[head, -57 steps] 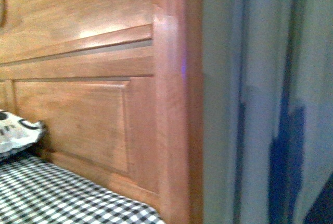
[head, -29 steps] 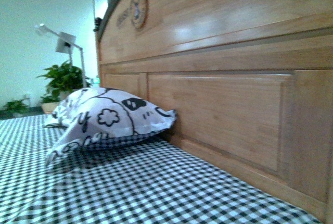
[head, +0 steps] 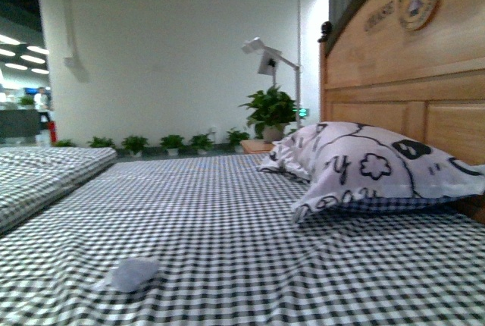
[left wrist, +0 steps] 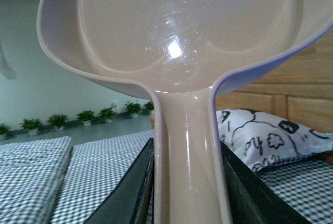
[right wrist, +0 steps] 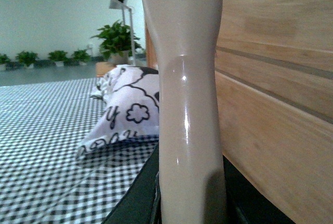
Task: Clean up trash
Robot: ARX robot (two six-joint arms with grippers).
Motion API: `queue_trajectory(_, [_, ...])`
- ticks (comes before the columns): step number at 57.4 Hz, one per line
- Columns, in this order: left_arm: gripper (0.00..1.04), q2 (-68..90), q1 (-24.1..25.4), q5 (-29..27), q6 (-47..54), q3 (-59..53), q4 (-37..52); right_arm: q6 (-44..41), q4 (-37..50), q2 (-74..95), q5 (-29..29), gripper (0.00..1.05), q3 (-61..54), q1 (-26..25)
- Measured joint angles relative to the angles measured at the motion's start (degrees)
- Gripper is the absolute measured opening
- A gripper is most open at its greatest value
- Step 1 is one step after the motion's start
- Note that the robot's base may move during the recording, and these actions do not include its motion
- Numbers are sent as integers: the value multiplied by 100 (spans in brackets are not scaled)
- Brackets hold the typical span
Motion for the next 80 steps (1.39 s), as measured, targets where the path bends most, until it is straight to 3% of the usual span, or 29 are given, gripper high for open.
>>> queue_trajectory(21, [29,-9,-2,61,0,2,0,0,0,13,7,19,0,7])
queue_trajectory(26, [29,129,-46,-721,-168,621,-1692,0,0,0,17,19,0,7])
queue_trajectory(28, [29,284,275,-800,-175,1064,-2719,-2,0,0,13,19,0,7])
queue_trajectory(31, [29,426,730,-573,-111,1342,-3543,-2,0,-7,-26,19,0,9])
queue_trajectory(35, [29,640,1600,278,212,1488,-4481,0,0,-13,-9,19,0,7])
queue_trajectory(38, [29,894,2057,841,535,1513,-4625,-2,0,-13,-2,19,0,7])
queue_trajectory(42, [29,1364,2249,1207,1139,1637,-4625,-2,0,-13,-4,19,0,7])
queue_trajectory(57, [29,2846,1961,1462,3499,1921,-4562,-2,0,-13,-7,19,0,7])
queue_trajectory(80, [29,4489,1285,1532,5823,2413,-4876,0,0,-13,0,19,0,7])
